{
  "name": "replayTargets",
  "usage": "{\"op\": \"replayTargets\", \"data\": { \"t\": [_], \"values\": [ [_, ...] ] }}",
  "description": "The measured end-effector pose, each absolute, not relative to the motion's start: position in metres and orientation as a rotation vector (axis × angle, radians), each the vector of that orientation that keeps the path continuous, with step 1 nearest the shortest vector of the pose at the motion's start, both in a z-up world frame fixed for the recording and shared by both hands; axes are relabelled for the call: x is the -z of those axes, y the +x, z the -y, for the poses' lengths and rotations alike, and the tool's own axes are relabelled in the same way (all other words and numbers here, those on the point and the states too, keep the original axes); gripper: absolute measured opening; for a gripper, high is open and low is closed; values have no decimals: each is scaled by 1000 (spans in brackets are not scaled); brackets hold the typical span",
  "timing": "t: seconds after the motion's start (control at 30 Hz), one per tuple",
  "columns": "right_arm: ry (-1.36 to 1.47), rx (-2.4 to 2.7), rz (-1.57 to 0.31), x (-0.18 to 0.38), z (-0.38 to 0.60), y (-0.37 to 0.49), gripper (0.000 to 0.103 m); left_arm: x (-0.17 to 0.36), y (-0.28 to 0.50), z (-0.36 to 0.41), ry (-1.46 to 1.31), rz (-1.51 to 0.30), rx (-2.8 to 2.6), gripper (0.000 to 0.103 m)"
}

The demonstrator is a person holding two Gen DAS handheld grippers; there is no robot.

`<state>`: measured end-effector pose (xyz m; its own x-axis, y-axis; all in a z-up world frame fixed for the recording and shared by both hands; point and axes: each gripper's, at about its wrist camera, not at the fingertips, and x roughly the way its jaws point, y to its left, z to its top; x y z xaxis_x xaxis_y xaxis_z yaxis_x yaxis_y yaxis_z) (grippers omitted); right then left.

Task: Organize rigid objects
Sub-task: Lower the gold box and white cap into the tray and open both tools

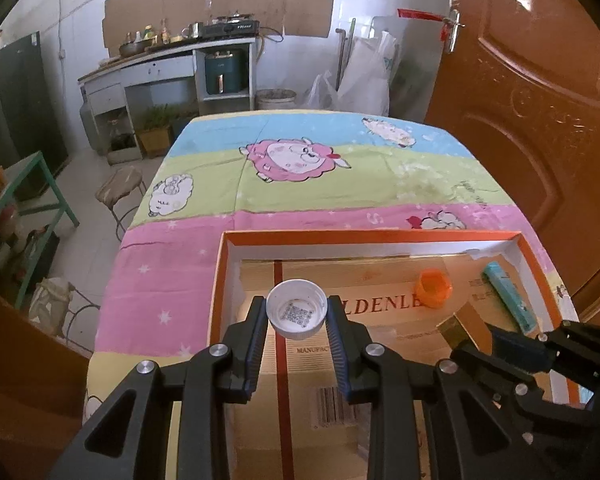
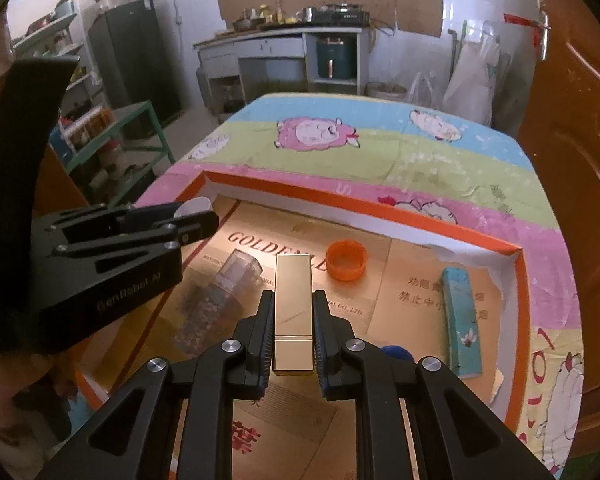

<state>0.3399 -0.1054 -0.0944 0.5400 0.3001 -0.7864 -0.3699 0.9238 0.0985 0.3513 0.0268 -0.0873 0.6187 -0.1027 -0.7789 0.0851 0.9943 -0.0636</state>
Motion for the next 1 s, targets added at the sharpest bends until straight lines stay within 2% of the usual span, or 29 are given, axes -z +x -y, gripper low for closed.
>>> {"op": "replayTargets", "data": {
  "t": [1.0],
  "values": [
    [-138,-404,-1002,118,88,352,20,112,364,-23,-16,-990,117,30]
  ]
}}
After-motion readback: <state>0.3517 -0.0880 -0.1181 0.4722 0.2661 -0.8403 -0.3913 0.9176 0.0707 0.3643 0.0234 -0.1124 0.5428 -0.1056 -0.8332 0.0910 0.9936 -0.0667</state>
